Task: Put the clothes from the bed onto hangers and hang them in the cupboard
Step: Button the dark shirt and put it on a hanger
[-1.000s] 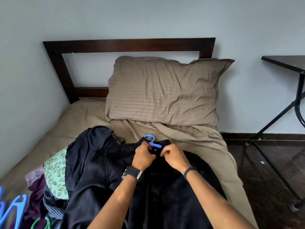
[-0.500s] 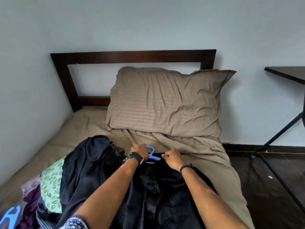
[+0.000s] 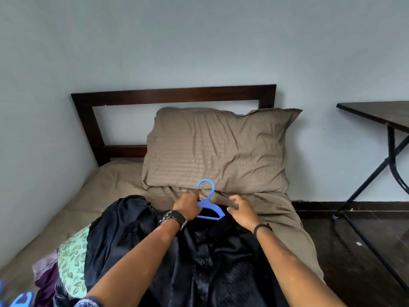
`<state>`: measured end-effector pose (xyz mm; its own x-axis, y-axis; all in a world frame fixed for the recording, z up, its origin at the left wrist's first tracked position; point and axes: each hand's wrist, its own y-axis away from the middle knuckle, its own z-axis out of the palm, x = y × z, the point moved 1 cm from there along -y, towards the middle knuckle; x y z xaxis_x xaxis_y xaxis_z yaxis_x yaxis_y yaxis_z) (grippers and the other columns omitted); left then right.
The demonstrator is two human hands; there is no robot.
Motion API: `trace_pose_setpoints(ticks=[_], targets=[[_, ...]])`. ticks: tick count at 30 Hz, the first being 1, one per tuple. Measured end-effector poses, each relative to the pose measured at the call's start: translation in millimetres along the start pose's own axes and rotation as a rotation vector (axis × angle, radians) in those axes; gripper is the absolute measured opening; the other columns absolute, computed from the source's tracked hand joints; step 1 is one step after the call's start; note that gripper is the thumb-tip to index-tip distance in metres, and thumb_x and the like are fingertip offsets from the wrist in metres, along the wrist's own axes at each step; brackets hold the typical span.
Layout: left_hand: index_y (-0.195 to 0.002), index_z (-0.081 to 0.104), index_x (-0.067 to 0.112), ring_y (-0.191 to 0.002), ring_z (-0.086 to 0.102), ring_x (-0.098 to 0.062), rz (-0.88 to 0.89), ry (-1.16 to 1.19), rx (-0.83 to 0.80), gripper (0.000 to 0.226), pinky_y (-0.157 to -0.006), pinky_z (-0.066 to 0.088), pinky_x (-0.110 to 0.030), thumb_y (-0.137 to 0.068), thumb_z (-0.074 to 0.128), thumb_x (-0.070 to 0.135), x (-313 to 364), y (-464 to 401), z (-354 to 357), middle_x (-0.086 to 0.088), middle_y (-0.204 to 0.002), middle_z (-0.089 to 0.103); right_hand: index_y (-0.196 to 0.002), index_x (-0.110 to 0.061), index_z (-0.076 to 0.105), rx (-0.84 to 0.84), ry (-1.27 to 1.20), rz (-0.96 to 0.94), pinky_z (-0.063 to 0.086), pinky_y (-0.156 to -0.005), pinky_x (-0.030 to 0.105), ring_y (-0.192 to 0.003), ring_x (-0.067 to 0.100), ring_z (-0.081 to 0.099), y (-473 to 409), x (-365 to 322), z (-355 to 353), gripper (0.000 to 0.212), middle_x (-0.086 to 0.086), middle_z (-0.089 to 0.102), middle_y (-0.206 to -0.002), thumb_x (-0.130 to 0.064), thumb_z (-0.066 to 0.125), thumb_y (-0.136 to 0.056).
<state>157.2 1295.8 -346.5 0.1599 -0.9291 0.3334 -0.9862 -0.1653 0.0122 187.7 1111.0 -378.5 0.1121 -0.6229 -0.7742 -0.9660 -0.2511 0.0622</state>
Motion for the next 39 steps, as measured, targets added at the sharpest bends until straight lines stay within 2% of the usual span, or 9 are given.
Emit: trace_pose_setpoints(ticks=[4,6,8,11,17,23,28,34,39], targets=[[-0.107,0.054,0.003,-0.106,0.053,-0.029,0.141,0.088,0.067,0.029,-0.081,0.038,-0.026,-0.083,0.065,0.015,18.2,8.8,-33.4,-0.015,-0.115,0.054,-0.125,-0.011,0.054,-0.069,0.049,0.019,0.042,-0.084,0.025,-0.109,0.021,0.057,3.2,-24.5,-23.8,0.047,0.005,0.059,-0.119,-0.033,0.068,-0.086],[-0.103,0.053,0.005,-0.101,0.053,-0.028,0.197,0.115,0.112,0.026,-0.077,0.038,-0.026,-0.083,0.066,0.014,26.4,15.6,-50.1,-0.011,-0.109,0.052,-0.104,-0.014,0.058,-0.029,0.116,-0.03,0.039,-0.073,0.026,-0.094,0.019,0.057,7.3,-35.5,-33.8,0.034,0.001,0.06,-0.099,-0.036,0.071,-0.082],[-0.1,0.049,0.009,-0.097,0.055,-0.028,0.258,0.132,0.171,0.024,-0.077,0.042,-0.03,-0.083,0.066,0.014,34.7,23.5,-70.8,-0.005,-0.1,0.047,-0.074,-0.017,0.045,0.009,0.138,-0.087,0.03,-0.061,0.029,-0.068,0.014,0.044,16.2,-48.0,-46.6,0.032,-0.003,0.044,-0.071,-0.035,0.071,-0.081],[-0.11,0.047,0.009,-0.099,0.055,-0.026,0.339,0.146,0.249,0.033,-0.077,0.042,-0.029,-0.084,0.066,0.014,48.1,33.2,-106.5,0.001,-0.102,0.043,-0.063,-0.019,0.031,0.082,0.108,-0.168,0.023,-0.053,0.027,-0.055,0.01,0.029,29.2,-73.1,-74.9,0.045,-0.005,0.031,-0.061,-0.027,0.07,-0.084],[-0.103,0.062,0.006,-0.1,0.055,-0.027,0.422,0.125,0.39,0.026,-0.078,0.038,-0.025,-0.082,0.069,0.018,87.3,55.8,-204.5,-0.007,-0.103,0.05,-0.068,-0.017,0.038,0.233,0.182,-0.274,0.025,-0.049,0.019,-0.056,0.01,0.036,65.0,-153.0,-159.6,0.032,-0.002,0.039,-0.062,-0.022,0.053,-0.096],[-0.089,0.051,0.011,-0.088,0.053,-0.026,0.528,0.148,0.59,0.025,-0.07,0.037,-0.029,-0.079,0.073,0.021,132.4,94.4,-310.0,-0.005,-0.094,0.051,-0.094,-0.012,0.062,0.287,-0.118,-0.348,0.04,-0.064,0.028,-0.075,0.019,0.053,124.0,-226.3,-244.2,0.025,0.009,0.059,-0.093,-0.021,0.038,-0.099],[-0.102,0.046,0.007,-0.085,0.053,-0.03,0.651,0.115,0.794,0.033,-0.066,0.038,-0.034,-0.087,0.065,0.03,164.6,132.0,-376.0,-0.011,-0.096,0.058,-0.125,-0.02,0.057,0.318,0.132,-0.453,0.043,-0.095,0.029,-0.11,0.019,0.059,168.5,-271.3,-298.9,0.031,0.0,0.064,-0.118,-0.019,0.049,-0.095],[-0.103,0.042,0.009,-0.092,0.054,-0.034,0.644,0.101,1.012,0.039,-0.068,0.039,-0.037,-0.091,0.056,0.044,194.7,164.2,-428.3,-0.012,-0.104,0.059,-0.113,-0.024,0.057,0.383,0.152,-0.654,0.046,-0.079,0.026,-0.077,0.013,0.059,218.6,-321.2,-349.4,0.026,0.001,0.063,-0.085,-0.033,0.065,-0.089],[-0.101,0.045,0.009,-0.09,0.055,-0.033,0.646,0.166,0.993,0.035,-0.068,0.038,-0.035,-0.091,0.057,0.041,222.2,179.2,-447.4,-0.012,-0.099,0.059,-0.067,-0.007,0.041,0.641,0.392,-0.665,0.027,-0.058,0.031,-0.059,0.016,0.033,244.6,-349.6,-378.6,0.048,0.0,0.037,-0.062,-0.045,0.055,-0.093]])
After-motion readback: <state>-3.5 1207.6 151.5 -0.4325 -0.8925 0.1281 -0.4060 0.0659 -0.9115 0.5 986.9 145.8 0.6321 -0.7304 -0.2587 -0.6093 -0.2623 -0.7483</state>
